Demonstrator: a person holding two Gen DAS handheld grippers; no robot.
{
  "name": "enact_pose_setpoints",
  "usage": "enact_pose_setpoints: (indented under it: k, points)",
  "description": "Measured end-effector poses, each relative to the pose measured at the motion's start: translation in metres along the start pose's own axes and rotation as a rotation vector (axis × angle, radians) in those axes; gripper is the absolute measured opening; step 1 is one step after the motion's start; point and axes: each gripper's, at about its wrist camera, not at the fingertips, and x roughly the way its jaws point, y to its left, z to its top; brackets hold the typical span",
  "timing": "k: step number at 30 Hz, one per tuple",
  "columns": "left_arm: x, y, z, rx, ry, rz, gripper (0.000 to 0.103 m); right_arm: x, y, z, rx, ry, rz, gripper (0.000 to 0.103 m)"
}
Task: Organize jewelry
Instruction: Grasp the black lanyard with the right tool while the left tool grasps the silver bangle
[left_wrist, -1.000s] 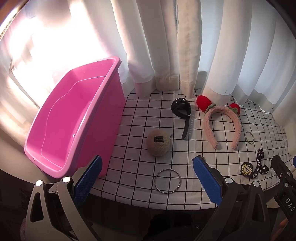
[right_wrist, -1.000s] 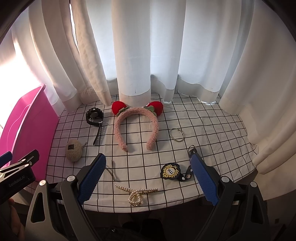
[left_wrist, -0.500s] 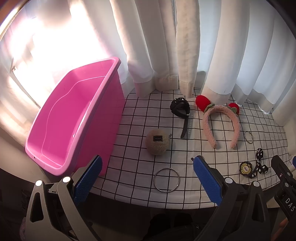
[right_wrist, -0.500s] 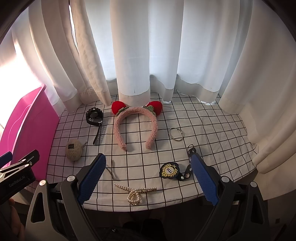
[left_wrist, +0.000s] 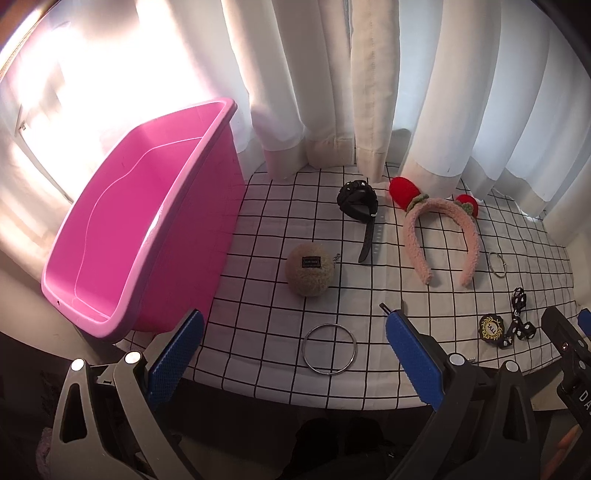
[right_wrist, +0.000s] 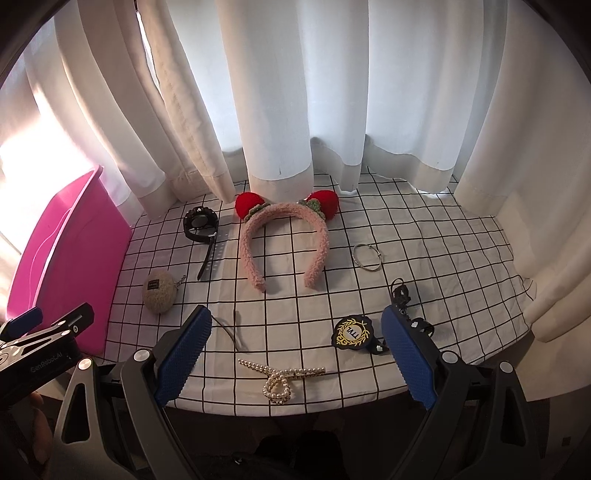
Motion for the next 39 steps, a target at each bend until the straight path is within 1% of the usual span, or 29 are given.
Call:
enact_pose_setpoints:
  k: [4, 7, 13, 15, 17, 20, 26, 29, 33, 39]
  points:
    - [0.015, 0.006, -0.004, -0.019, 0.027, -0.003, 0.097, 0.014, -0.011, -0.004, 0.002, 0.030, 0.006, 0.089]
    - [0.035, 0.003, -0.012, -0.026, 0.077, -0.021, 0.097, 0.025, -0.022, -0.011, 0.006, 0.051, 0.012, 0.089]
    - [0.072, -0.011, -0.036, 0.013, 0.126, -0.048, 0.097, 0.052, -0.054, -0.024, 0.026, 0.082, 0.006, 0.089]
    - [0.086, -0.021, -0.044, 0.030, 0.137, -0.038, 0.097, 0.064, -0.063, -0.028, 0.033, 0.101, -0.011, 0.089]
    - [0.102, -0.027, -0.050, 0.034, 0.161, -0.044, 0.097, 0.076, -0.071, -0.032, 0.040, 0.121, -0.014, 0.089]
    - [0.124, -0.031, -0.055, 0.020, 0.187, -0.052, 0.097, 0.092, -0.079, -0.035, 0.035, 0.128, -0.029, 0.089]
    - [0.153, -0.035, -0.060, 0.001, 0.193, -0.029, 0.097, 0.117, -0.087, -0.040, 0.038, 0.138, -0.011, 0.089]
    - [0.162, -0.033, -0.063, -0.026, 0.213, -0.038, 0.097, 0.127, -0.089, -0.042, 0.031, 0.145, -0.010, 0.089]
    - [0.170, -0.030, -0.068, -0.038, 0.222, -0.040, 0.097, 0.138, -0.095, -0.044, 0.031, 0.154, -0.055, 0.089]
    - [0.176, -0.030, -0.067, -0.058, 0.217, -0.048, 0.097, 0.154, -0.117, -0.045, 0.073, 0.193, -0.104, 0.089]
